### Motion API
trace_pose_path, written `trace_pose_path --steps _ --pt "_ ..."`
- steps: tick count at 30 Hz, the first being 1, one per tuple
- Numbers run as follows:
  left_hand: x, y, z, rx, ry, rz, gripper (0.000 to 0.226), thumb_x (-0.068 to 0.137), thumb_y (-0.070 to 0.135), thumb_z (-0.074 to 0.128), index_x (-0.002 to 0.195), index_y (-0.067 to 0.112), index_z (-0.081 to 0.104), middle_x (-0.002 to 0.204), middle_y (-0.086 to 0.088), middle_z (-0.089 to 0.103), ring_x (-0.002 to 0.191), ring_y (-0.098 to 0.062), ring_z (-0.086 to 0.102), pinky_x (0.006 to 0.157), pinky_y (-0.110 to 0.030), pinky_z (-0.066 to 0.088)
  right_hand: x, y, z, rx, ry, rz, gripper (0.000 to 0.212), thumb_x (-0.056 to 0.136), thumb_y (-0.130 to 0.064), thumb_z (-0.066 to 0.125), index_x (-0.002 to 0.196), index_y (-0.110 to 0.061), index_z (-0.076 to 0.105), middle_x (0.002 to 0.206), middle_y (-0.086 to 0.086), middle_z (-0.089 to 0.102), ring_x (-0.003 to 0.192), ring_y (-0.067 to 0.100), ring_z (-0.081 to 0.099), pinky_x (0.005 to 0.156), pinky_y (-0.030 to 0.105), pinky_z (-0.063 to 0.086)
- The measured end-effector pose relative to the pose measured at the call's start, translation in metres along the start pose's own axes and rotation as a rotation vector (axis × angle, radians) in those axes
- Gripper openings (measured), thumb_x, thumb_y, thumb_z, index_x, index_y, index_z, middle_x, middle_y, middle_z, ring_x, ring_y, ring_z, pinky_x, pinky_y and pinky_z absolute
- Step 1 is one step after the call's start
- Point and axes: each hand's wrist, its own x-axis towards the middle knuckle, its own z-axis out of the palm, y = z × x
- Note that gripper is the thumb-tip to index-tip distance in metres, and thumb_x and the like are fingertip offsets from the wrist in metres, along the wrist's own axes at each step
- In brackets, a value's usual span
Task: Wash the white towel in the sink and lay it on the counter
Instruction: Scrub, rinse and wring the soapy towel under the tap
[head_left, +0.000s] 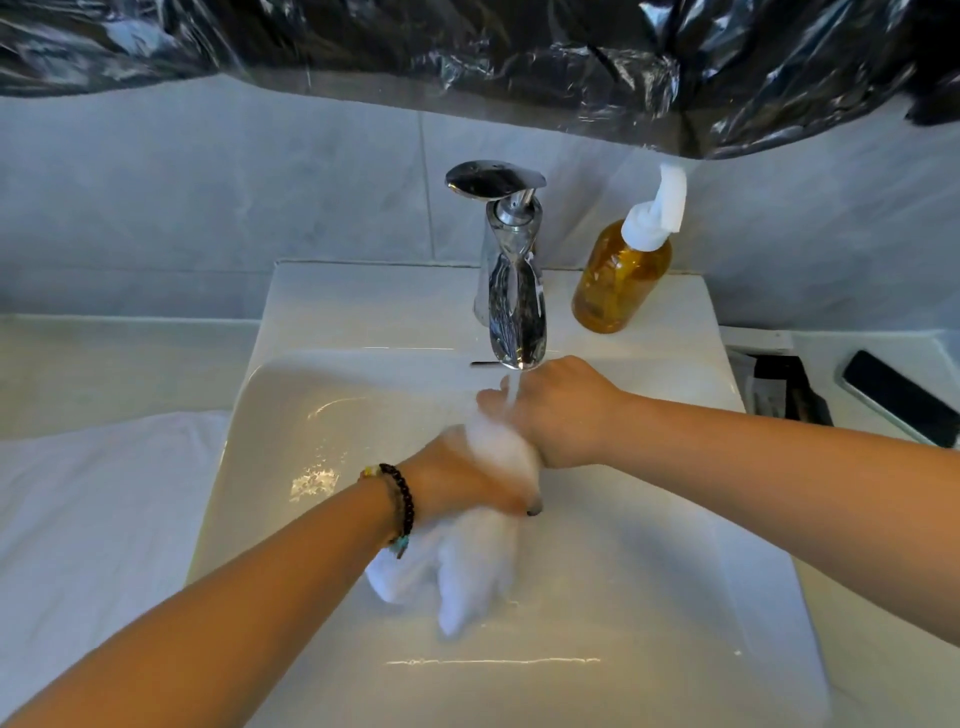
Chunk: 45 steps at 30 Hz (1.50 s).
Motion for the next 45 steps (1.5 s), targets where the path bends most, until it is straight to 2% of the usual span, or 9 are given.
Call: trace_pose_path --steps 5,10,14,21,25,28,34,40,45 --pt "0.008 0.015 0.012 0.534 0.207 -0.026 0.035 0.072 0.029 0.077 0.093 0.02 0.049 0.079 0.003 0.055 0.07 -0.013 0.056 0.061 -0.025 0.05 0.012 -0.007 -0.024 0.0 -0.436 0.114 0.036 0.088 -0.028 0.058 0.123 -0.021 0.05 0.113 0.001 0.057 0.103 0.026 0.059 0.068 0.029 0.036" --pt "0.01 0.005 0.017 0.391 0.26 -0.027 0.034 0.069 0.036 0.076 0.096 0.02 0.063 0.088 0.0 0.065 0.082 -0.018 0.064 0.067 -0.029 0.053 0.025 -0.003 -0.035 0.155 -0.82 0.144 0.023 0.078 -0.012 0.065 0.061 -0.017 0.05 0.057 -0.002 0.048 0.058 0.018 0.048 0.048 0.017 0.038" --pt "0.002 0.001 0.0 -0.012 0.21 -0.087 0.047 0.05 0.034 0.081 0.093 0.018 0.071 0.09 -0.003 0.074 0.083 -0.019 0.07 0.076 -0.037 0.059 0.012 0.017 -0.037 0.709 -0.744 0.278 0.029 0.07 -0.003 0.07 0.059 -0.021 0.05 0.044 -0.007 0.052 0.046 0.013 0.051 0.05 0.02 0.04" --pt "-0.008 -0.034 -0.002 -0.763 -0.228 -0.045 0.074 0.056 0.008 0.08 0.125 -0.001 0.054 0.101 -0.025 0.068 0.089 -0.034 0.066 0.087 -0.046 0.05 -0.023 0.024 0.003 1.92 -0.396 0.328 0.086 0.058 -0.037 0.089 0.133 -0.013 0.054 0.13 0.01 0.062 0.12 0.027 0.057 0.1 0.037 0.047" --pt "-0.008 -0.03 0.013 -0.772 -0.274 -0.099 0.052 0.057 0.011 0.075 0.107 0.005 0.065 0.088 -0.013 0.071 0.071 -0.024 0.069 0.067 -0.034 0.057 -0.002 -0.015 0.005 2.193 -0.113 0.346 0.051 0.069 -0.013 0.073 0.118 -0.004 0.062 0.125 0.015 0.065 0.12 0.032 0.06 0.097 0.044 0.051" --pt "-0.009 -0.023 0.025 -0.609 -0.021 -0.091 0.036 0.052 0.012 0.08 0.087 0.012 0.073 0.078 -0.009 0.07 0.068 -0.022 0.069 0.065 -0.034 0.057 0.005 -0.019 -0.003 2.175 -0.042 0.49 0.007 0.076 -0.003 0.07 0.081 -0.007 0.074 0.09 0.016 0.072 0.087 0.03 0.07 0.079 0.039 0.059" --pt "-0.005 -0.017 0.052 -0.443 0.446 -0.13 0.016 0.067 0.005 0.076 0.079 0.011 0.067 0.078 -0.014 0.072 0.067 -0.022 0.07 0.064 -0.038 0.059 0.02 -0.033 -0.011 1.906 0.092 0.771 0.028 0.087 -0.02 0.07 0.065 -0.005 0.062 0.062 0.012 0.063 0.058 0.025 0.061 0.062 0.032 0.054" --pt "0.007 -0.018 0.058 -0.282 0.569 -0.09 0.033 0.058 0.038 0.061 0.081 0.014 0.062 0.068 0.0 0.064 0.062 -0.013 0.063 0.049 -0.018 0.046 0.035 -0.044 -0.024 1.537 0.111 1.091 0.022 0.08 -0.017 0.063 0.059 -0.013 0.06 0.039 -0.007 0.056 0.038 0.006 0.057 0.044 0.013 0.044" --pt "0.012 -0.004 0.049 -0.48 0.602 -0.112 0.034 0.056 0.037 0.065 0.079 0.012 0.067 0.071 -0.006 0.071 0.072 -0.026 0.069 0.06 -0.034 0.053 0.031 -0.037 -0.031 1.34 0.229 1.02 0.027 0.084 -0.045 0.066 0.091 -0.019 0.065 0.094 0.001 0.071 0.094 0.023 0.065 0.09 0.037 0.051"
